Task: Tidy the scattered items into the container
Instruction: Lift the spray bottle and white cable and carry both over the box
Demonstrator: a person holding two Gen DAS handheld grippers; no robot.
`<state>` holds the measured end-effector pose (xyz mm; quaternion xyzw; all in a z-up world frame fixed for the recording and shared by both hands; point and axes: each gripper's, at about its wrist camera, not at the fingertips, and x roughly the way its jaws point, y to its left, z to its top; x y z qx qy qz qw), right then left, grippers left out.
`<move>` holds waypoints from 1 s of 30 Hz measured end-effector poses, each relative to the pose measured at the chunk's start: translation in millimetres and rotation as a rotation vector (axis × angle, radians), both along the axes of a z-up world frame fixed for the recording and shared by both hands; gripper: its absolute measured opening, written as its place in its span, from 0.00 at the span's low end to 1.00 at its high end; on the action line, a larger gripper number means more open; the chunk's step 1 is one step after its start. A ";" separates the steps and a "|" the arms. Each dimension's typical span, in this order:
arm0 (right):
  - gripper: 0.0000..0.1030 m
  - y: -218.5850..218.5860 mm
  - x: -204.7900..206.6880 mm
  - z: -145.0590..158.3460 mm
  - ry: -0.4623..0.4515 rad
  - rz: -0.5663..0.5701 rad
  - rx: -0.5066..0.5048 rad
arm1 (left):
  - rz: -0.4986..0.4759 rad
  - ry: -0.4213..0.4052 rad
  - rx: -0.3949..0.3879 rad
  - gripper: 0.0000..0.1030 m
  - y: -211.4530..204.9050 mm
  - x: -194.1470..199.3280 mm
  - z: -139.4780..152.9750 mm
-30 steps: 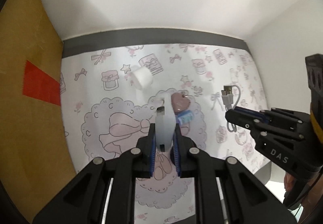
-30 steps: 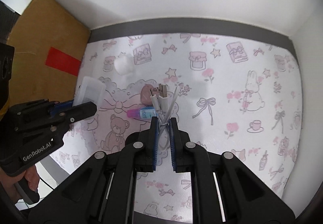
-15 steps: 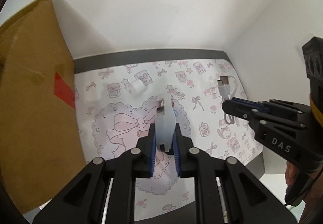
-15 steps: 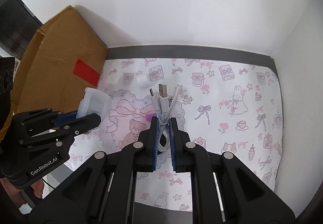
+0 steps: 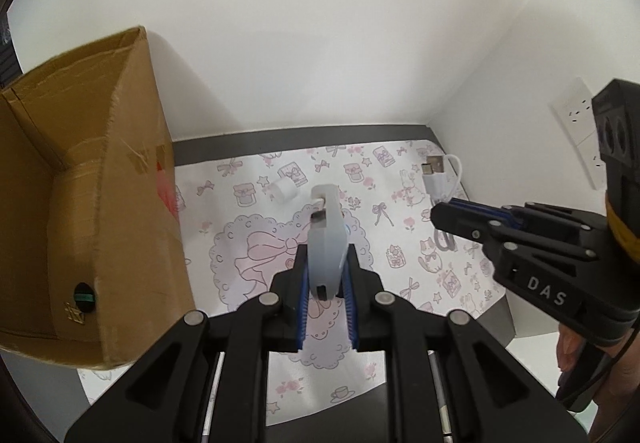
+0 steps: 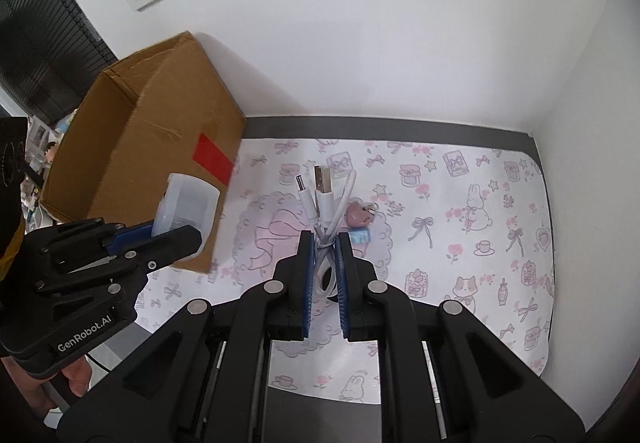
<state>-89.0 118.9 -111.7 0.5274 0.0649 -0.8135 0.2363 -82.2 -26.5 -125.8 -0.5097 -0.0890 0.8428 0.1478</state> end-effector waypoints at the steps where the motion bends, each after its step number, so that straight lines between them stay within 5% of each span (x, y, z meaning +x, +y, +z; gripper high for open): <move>1: 0.10 -2.2 1.9 2.7 0.005 0.001 -0.002 | 0.000 0.005 0.000 0.15 -1.2 1.2 2.1; 30: 0.10 -127.2 23.6 62.4 0.103 0.182 -0.078 | 0.130 0.137 -0.029 0.15 -109.5 9.2 59.9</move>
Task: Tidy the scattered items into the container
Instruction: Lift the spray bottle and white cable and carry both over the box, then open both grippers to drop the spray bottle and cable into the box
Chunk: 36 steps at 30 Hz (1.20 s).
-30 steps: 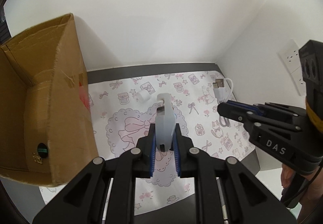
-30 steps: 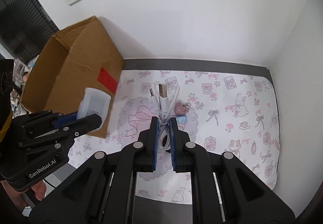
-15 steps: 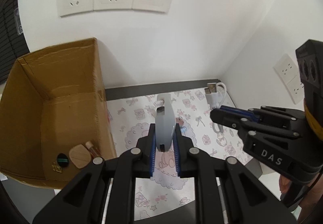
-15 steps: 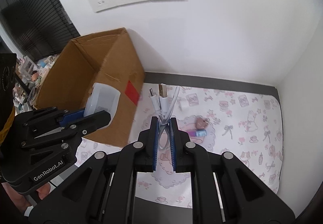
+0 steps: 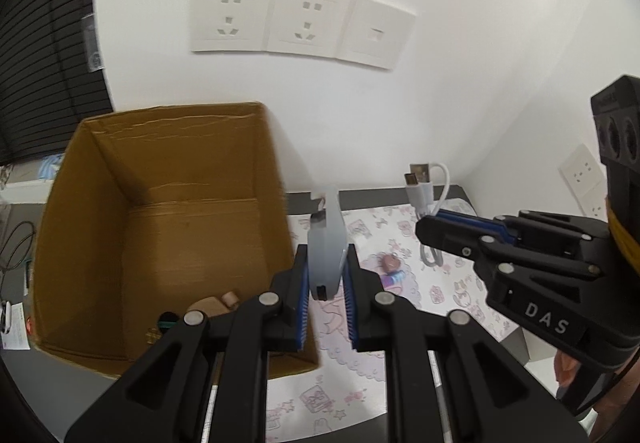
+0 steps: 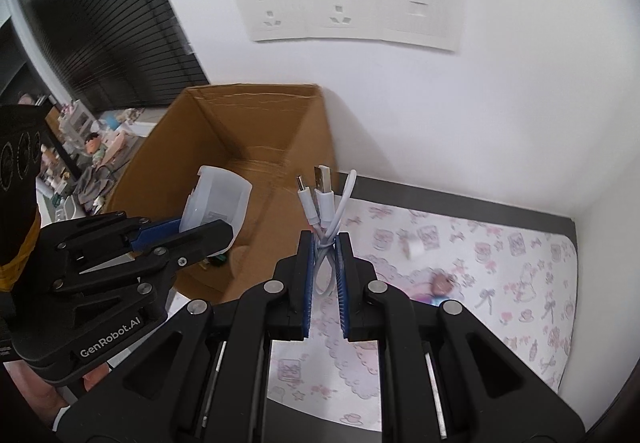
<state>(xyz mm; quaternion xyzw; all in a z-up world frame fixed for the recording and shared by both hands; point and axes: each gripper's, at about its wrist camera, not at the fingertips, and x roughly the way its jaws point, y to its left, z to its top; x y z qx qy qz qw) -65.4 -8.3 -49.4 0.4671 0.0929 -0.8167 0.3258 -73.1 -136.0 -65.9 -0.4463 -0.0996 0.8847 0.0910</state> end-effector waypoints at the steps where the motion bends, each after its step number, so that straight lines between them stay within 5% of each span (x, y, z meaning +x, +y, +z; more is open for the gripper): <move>1: 0.10 -5.5 1.3 0.4 0.002 0.011 0.000 | 0.010 0.001 -0.002 0.15 -5.9 1.4 0.4; 18: 0.10 -80.3 9.6 -7.2 -0.021 0.146 -0.012 | 0.136 -0.040 -0.009 0.15 -76.7 4.3 -16.6; 36: 0.10 -121.1 -8.2 -43.4 -0.097 0.191 0.008 | 0.174 -0.141 0.000 0.15 -105.7 -9.8 -57.1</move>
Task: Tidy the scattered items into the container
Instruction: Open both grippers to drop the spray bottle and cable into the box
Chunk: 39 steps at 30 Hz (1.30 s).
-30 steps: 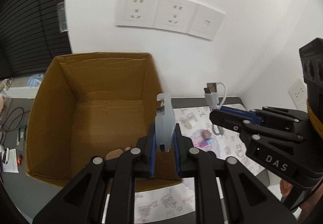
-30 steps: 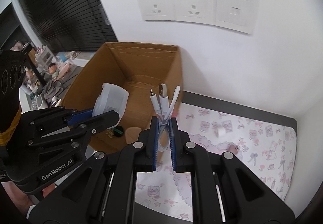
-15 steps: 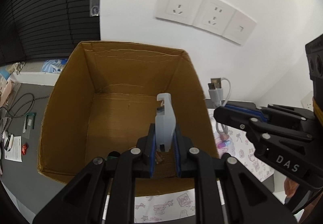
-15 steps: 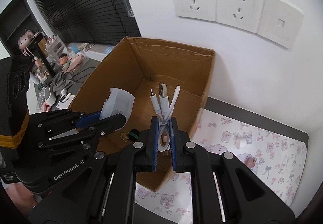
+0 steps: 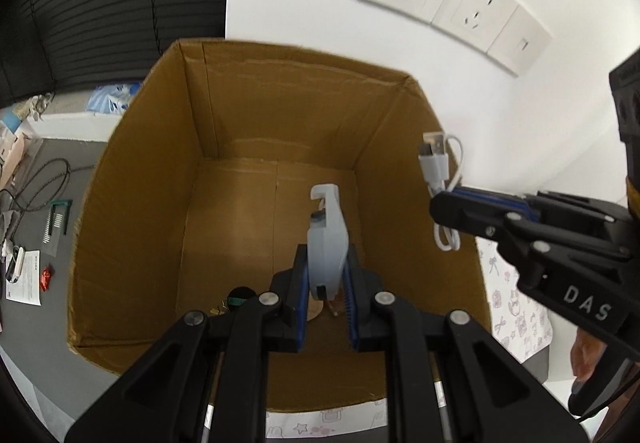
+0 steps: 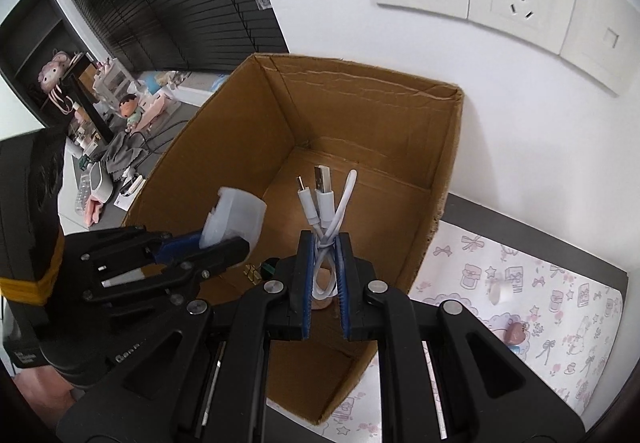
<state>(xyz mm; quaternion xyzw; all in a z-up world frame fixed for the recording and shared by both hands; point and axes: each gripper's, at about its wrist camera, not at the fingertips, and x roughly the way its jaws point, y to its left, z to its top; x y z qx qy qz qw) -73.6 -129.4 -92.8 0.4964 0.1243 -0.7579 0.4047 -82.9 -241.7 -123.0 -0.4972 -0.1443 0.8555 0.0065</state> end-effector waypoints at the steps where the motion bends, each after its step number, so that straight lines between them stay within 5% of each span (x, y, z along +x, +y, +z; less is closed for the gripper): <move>1: 0.10 -1.0 -0.6 -2.2 -0.003 0.001 0.003 | -0.002 -0.008 0.005 0.15 0.5 -0.3 -3.3; 31: 0.13 -9.5 3.4 -17.6 -0.029 0.004 0.024 | 0.012 -0.097 -0.001 0.15 -1.4 8.5 -28.8; 34: 0.34 -7.1 4.1 -16.2 -0.019 -0.009 0.025 | 0.025 -0.100 -0.010 0.17 -3.7 9.9 -28.3; 36: 0.57 -3.0 3.5 -13.6 -0.007 -0.031 0.015 | 0.028 -0.098 -0.007 0.23 -5.1 8.5 -29.3; 39: 0.68 3.4 1.3 -10.2 -0.002 -0.054 0.003 | 0.036 -0.092 -0.010 0.49 -6.1 9.8 -26.8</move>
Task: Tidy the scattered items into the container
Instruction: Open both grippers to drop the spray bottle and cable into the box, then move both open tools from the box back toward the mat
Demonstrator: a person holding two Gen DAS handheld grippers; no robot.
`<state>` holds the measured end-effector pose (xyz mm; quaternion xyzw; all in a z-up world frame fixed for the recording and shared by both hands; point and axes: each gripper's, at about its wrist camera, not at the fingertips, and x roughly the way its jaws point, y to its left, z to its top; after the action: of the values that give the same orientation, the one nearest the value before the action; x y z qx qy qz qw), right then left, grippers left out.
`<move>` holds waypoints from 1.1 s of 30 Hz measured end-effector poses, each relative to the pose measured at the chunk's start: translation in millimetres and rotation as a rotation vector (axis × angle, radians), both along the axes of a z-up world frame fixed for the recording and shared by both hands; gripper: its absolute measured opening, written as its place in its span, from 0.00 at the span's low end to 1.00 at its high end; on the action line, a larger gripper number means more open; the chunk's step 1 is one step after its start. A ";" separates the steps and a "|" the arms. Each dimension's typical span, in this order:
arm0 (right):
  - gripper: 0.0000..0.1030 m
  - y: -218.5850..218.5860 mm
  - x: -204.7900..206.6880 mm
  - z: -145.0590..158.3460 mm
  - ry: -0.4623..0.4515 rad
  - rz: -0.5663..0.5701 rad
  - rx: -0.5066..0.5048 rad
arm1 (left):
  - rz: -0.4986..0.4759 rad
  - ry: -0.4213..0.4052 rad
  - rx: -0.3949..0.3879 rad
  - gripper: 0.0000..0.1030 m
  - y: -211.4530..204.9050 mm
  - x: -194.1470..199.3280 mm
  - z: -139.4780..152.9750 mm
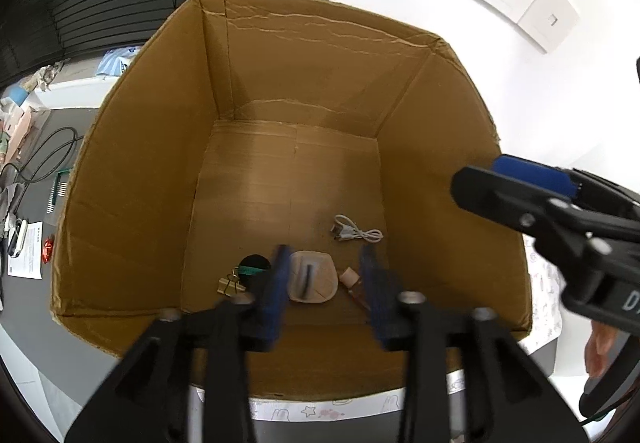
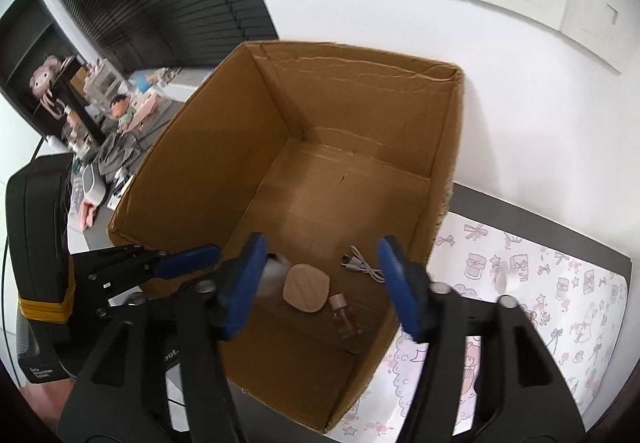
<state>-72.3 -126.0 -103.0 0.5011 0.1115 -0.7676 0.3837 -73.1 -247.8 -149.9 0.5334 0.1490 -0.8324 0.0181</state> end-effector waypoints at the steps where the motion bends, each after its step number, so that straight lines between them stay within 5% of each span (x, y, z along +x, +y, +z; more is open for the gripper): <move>1: 0.72 2.4 -0.8 1.5 0.009 -0.011 0.000 | 0.000 0.004 0.006 0.61 0.0 0.3 1.0; 5: 0.89 12.2 -3.7 7.5 0.020 -0.041 -0.029 | 0.003 0.026 -0.011 0.81 0.6 2.7 6.4; 8: 0.97 18.4 -4.9 10.5 0.025 -0.056 -0.036 | 0.000 0.029 -0.016 0.83 1.7 3.8 8.4; 33: 1.00 83.6 2.5 33.3 0.082 -0.151 -0.053 | -0.029 0.129 -0.069 0.98 35.3 13.2 43.7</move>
<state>-69.8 -42.4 -69.7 0.4659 0.0686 -0.8170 0.3328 -59.9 -212.5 -106.1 0.4797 0.1135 -0.8699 0.0147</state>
